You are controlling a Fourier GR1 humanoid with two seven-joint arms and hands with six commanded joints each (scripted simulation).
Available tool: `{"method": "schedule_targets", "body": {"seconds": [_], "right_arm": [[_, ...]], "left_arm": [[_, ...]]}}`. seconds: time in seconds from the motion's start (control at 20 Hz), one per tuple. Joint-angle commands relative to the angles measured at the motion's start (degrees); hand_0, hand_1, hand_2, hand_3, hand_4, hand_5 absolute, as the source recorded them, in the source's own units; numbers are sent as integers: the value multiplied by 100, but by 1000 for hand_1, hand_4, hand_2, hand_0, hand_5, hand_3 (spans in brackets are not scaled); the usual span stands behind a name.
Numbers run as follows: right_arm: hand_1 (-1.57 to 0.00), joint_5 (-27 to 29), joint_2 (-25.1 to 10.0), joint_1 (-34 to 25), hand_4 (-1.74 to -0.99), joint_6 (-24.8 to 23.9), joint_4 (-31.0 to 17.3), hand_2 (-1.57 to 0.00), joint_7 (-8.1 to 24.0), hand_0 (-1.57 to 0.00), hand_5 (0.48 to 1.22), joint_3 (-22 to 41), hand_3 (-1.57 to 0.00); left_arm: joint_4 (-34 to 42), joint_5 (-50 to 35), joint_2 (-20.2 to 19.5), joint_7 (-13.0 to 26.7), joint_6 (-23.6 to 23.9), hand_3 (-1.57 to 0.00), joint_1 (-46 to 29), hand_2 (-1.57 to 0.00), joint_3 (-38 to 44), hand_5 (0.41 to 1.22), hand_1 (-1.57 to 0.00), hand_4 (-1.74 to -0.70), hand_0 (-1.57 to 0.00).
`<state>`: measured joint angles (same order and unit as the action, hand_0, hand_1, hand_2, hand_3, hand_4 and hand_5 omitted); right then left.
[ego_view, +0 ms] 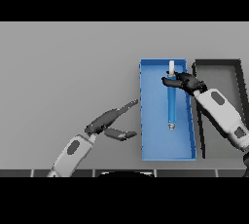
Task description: Pick up the blue pipe and place it into the blue bin.
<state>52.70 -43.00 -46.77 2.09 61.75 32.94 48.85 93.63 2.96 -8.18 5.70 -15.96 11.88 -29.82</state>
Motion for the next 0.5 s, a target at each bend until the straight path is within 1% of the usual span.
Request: {"method": "schedule_targets", "body": {"seconds": [0.0,0.05,0.1,0.15,0.2,0.25,0.3,0.35,0.4,0.45], "right_arm": [[-66,-64,28,-20,-1131,16,-51,-63,-23,-68,829,35,-41],[-91,-77,-25,36,-1131,-40,61,-54,-41,-194,809,46,-33],[-184,-46,-21,55,-1144,-56,61,-82,-28,-377,792,32,-26],[-147,-71,-51,73,-1152,-87,99,-65,-57,-301,778,37,-21],[-117,-92,-3,103,-1153,-13,51,-52,-209,-241,777,45,-16],[-94,-8,-42,102,-1156,97,72,-41,-187,-192,790,6,-13],[-75,25,-28,106,-1160,69,99,-33,-171,-154,800,-3,-10],[-60,100,2,112,-1154,55,72,-26,-209,-123,809,-58,-8],[-90,132,-43,134,-1152,23,127,-29,-197,-167,809,-79,-6],[-100,82,-26,109,-1152,49,64,-24,-214,-212,804,-59,-5]], "left_arm": [[-31,-44,-5,45,-33,1,17,1,23,480,1,-878,1],[-62,35,69,73,-2,1,-6,1,-68,478,1,-878,1],[-75,58,115,96,45,1,11,1,-67,476,1,-881,1],[-64,51,86,79,50,1,-10,1,-45,474,1,-881,1],[23,14,21,76,38,1,-28,1,-8,474,1,-882,1],[43,14,-1,74,30,1,-48,1,-15,473,1,-883,1],[33,35,-4,42,35,1,-78,1,-31,474,1,-883,1],[10,36,33,91,30,1,-30,1,-42,476,1,-885,1],[7,42,47,101,44,1,-33,1,-46,476,1,-886,1],[23,42,56,137,58,1,-38,1,-47,478,1,-885,1]]}}
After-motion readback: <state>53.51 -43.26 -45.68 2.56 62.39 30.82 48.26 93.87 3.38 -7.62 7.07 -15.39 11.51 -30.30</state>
